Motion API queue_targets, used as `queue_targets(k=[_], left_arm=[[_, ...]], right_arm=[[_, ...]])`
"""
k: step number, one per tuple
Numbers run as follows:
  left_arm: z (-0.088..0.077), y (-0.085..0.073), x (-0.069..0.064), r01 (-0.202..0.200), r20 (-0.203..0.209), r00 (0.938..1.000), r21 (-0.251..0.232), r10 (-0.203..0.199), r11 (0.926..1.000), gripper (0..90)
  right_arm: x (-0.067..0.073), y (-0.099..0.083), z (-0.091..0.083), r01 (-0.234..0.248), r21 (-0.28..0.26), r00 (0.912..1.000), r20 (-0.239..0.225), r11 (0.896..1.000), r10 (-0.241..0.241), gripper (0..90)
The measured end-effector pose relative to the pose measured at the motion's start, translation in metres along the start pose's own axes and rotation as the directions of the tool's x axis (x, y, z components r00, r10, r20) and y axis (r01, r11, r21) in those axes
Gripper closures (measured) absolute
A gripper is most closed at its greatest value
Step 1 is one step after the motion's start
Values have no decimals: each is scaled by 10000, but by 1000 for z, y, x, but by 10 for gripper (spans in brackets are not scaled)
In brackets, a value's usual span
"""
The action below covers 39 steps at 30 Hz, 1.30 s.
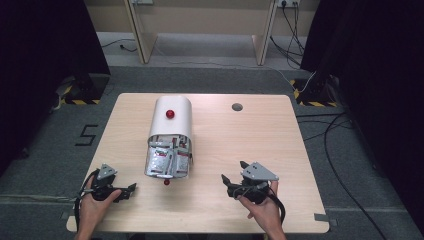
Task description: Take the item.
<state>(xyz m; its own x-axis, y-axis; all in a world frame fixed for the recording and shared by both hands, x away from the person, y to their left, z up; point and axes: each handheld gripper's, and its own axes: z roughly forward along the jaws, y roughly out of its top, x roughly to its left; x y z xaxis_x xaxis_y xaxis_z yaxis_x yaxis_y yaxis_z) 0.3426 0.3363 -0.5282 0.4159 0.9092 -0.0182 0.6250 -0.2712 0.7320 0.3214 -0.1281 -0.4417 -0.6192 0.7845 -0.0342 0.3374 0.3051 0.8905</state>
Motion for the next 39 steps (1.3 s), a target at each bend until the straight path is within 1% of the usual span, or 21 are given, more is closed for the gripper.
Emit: queue_targets(k=[16,20,27,34,39], left_arm=[[0,0,0,-1,6,10000,4,1,10000,0],[0,0,0,1,9,10000,2,-1,10000,0],[0,0,0,-1,7,10000,1,1,10000,0],[0,0,0,-1,6,10000,2,1,10000,0],[0,0,0,0,8,10000,4,0,10000,0]], right_arm=[[15,14,8,315,-193,9988,-359,9993,-322,252],[17,16,8,337,-226,9986,-403,9992,-346,253],[26,22,9,442,-307,9974,-562,9986,-459,256],[32,26,11,505,-371,9963,-677,9980,-529,257],[36,32,10,558,-539,9956,-718,9970,-596,257]])
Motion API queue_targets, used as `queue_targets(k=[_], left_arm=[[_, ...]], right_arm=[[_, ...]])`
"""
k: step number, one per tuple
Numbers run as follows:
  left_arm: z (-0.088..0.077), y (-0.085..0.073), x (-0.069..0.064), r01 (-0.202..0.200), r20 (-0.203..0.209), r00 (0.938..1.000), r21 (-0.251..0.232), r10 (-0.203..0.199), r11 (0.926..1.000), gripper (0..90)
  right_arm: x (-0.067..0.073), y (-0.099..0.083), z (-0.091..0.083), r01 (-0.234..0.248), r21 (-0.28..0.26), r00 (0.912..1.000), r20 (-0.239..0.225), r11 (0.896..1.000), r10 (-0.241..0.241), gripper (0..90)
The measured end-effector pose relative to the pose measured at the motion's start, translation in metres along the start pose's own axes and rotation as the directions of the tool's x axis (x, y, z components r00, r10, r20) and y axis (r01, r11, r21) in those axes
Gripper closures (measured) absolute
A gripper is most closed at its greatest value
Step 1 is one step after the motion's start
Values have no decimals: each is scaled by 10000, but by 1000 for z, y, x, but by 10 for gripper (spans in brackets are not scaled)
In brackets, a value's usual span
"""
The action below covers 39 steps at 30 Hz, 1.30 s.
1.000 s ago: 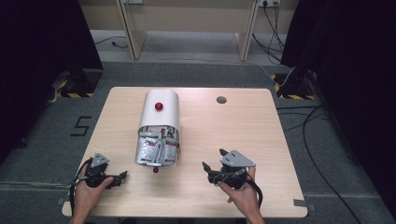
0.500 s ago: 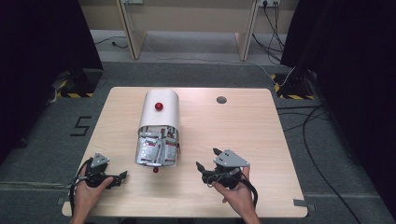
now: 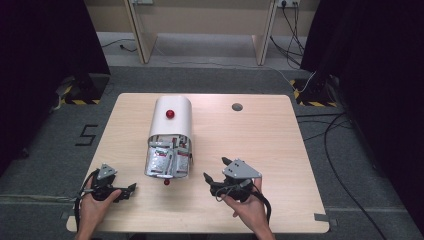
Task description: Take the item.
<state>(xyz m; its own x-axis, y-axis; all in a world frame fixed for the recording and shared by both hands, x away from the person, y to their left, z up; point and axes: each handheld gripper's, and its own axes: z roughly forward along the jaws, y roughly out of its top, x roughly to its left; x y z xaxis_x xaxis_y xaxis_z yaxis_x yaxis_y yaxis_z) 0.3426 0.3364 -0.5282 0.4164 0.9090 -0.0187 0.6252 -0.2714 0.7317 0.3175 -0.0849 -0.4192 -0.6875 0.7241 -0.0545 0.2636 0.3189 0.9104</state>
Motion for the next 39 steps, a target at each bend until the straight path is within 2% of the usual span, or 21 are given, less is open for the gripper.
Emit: queue_targets(k=[14,24,32,39], left_arm=[[0,0,0,34,3,10000,-30,-34,10000,0],[0,0,0,33,5,10000,-29,-33,10000,0],[0,0,0,32,2,10000,-31,-32,10000,0],[0,0,0,30,0,10000,-31,-30,10000,0]], right_arm=[[17,18,3,276,-332,9987,-423,9991,-290,258],[31,31,15,450,-451,9953,-840,9980,-487,259],[39,44,19,500,-649,9934,-996,9966,-563,259],[49,50,32,749,-406,9896,-1202,9964,-793,259]])
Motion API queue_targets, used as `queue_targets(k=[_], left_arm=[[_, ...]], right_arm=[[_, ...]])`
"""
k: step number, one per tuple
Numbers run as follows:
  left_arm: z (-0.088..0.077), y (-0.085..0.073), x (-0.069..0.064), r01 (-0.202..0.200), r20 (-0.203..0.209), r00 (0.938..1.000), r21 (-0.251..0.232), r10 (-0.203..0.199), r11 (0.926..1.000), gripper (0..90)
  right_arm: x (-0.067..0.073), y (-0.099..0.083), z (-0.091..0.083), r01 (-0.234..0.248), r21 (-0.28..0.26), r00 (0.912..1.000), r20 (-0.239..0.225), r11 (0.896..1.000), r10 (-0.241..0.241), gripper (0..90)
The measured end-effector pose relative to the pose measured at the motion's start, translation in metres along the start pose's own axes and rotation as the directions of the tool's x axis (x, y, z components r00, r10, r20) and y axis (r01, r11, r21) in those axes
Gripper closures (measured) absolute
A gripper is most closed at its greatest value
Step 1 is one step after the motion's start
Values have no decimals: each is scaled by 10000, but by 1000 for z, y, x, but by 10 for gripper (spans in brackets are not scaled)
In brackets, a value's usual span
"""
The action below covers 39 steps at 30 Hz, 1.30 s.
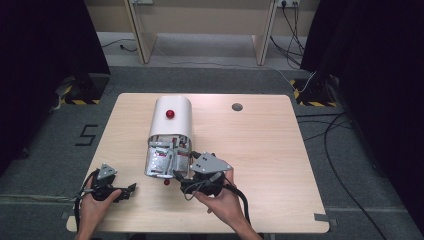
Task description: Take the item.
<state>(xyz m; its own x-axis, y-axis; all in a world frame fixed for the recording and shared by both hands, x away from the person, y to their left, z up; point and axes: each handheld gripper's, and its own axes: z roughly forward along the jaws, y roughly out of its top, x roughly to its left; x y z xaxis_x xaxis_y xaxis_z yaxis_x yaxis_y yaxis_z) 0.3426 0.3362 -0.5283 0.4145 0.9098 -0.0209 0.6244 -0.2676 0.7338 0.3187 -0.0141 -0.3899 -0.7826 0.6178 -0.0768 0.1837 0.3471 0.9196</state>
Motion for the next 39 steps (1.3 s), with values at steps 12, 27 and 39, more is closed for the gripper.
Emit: queue_targets(k=[12,27,39], left_arm=[[0,0,0,2,2,10000,-1,-2,10000,0],[0,0,0,5,1,10000,-3,-5,10000,0],[0,0,0,0,-5,10000,1,0,10000,0]], right_arm=[[2,3,12,240,254,9995,190,9994,-245,304],[-1,4,12,641,487,9968,442,9968,-663,482],[0,1,20,890,365,9938,639,9954,-912,659]])
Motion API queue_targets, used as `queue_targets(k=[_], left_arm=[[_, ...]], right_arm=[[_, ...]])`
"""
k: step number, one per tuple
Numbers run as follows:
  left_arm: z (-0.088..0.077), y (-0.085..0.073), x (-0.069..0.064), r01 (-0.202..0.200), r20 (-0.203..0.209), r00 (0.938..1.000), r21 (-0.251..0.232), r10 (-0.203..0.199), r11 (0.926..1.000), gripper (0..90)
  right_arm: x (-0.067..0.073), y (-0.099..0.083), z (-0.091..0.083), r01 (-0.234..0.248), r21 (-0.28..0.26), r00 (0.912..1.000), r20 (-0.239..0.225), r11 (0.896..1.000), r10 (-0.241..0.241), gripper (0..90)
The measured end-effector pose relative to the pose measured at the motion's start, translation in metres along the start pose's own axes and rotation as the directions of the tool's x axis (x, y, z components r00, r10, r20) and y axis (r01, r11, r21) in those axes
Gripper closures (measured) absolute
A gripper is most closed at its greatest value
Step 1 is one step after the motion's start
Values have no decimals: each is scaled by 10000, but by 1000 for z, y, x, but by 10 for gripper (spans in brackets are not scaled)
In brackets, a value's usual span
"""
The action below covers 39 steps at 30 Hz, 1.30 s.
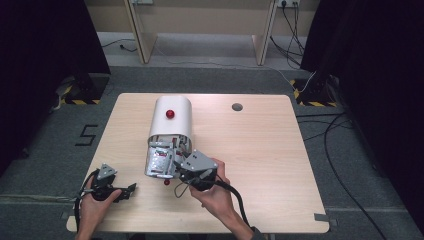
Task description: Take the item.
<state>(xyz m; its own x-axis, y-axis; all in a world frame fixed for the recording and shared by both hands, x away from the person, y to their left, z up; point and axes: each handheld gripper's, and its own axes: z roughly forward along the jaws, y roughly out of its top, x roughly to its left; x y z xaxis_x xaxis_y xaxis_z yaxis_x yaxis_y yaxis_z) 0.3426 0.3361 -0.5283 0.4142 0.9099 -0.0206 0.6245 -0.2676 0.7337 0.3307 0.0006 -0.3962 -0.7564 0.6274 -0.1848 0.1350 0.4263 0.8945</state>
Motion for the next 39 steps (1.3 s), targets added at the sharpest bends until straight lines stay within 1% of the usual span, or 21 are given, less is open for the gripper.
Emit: queue_targets(k=[1,2,4,7,8,10,11,12,16,17,22,27,32,33,37,39], left_arm=[[0,0,0,1,0,10000,-1,-1,10000,0],[0,0,0,2,5,10000,1,-2,10000,0],[0,0,0,-1,0,10000,1,1,10000,0],[0,0,0,1,-5,10000,-2,-1,10000,0],[0,0,0,5,-5,10000,-6,-5,10000,0],[0,0,0,5,-5,10000,-6,-5,10000,0],[0,0,0,3,-8,10000,-5,-3,10000,0],[0,0,0,7,-8,10000,-7,-7,10000,0],[0,0,0,7,-7,10000,-7,-7,10000,0],[0,0,0,6,-6,10000,-4,-6,10000,0],[0,0,0,4,-10,10000,-5,-4,10000,0],[0,0,0,3,-10,10000,-6,-3,10000,0],[0,0,0,3,-7,10000,-3,-3,10000,0],[0,0,0,3,-9,10000,-5,-3,10000,0],[0,0,0,4,-6,10000,-3,-4,10000,0],[0,0,0,4,-11,10000,-4,-4,10000,0]], right_arm=[[-3,-1,-1,-110,-137,9999,-11,9998,110,703],[-4,-2,-1,-151,-181,9999,-18,9997,151,722],[-5,-3,-2,10,-308,10000,1,9995,-10,760],[-7,-3,-4,20,-606,10000,-34,9982,-22,829],[-7,-3,-4,20,-606,10000,-34,9982,-22,829],[-8,-1,-9,121,-842,9999,-42,9964,-125,877],[-10,1,-13,128,-979,9999,-93,9951,-138,881],[-11,1,-14,80,-1000,9999,-132,9950,-94,882],[-13,1,-17,2,-1117,9997,-252,9937,-30,885],[-14,1,-19,-18,-1258,9996,-291,9921,-19,886],[-14,3,-28,-74,-1611,9992,-399,9869,10,891],[-15,7,-35,88,-1815,9994,-327,9833,-149,895],[-18,9,-38,96,-1921,9993,-338,9813,-164,896],[-18,10,-40,212,-1980,9991,-313,9800,-280,897],[-18,12,-42,139,-2050,9992,-340,9787,-214,897],[-20,14,-47,226,-2220,9992,-283,9748,-296,898]])
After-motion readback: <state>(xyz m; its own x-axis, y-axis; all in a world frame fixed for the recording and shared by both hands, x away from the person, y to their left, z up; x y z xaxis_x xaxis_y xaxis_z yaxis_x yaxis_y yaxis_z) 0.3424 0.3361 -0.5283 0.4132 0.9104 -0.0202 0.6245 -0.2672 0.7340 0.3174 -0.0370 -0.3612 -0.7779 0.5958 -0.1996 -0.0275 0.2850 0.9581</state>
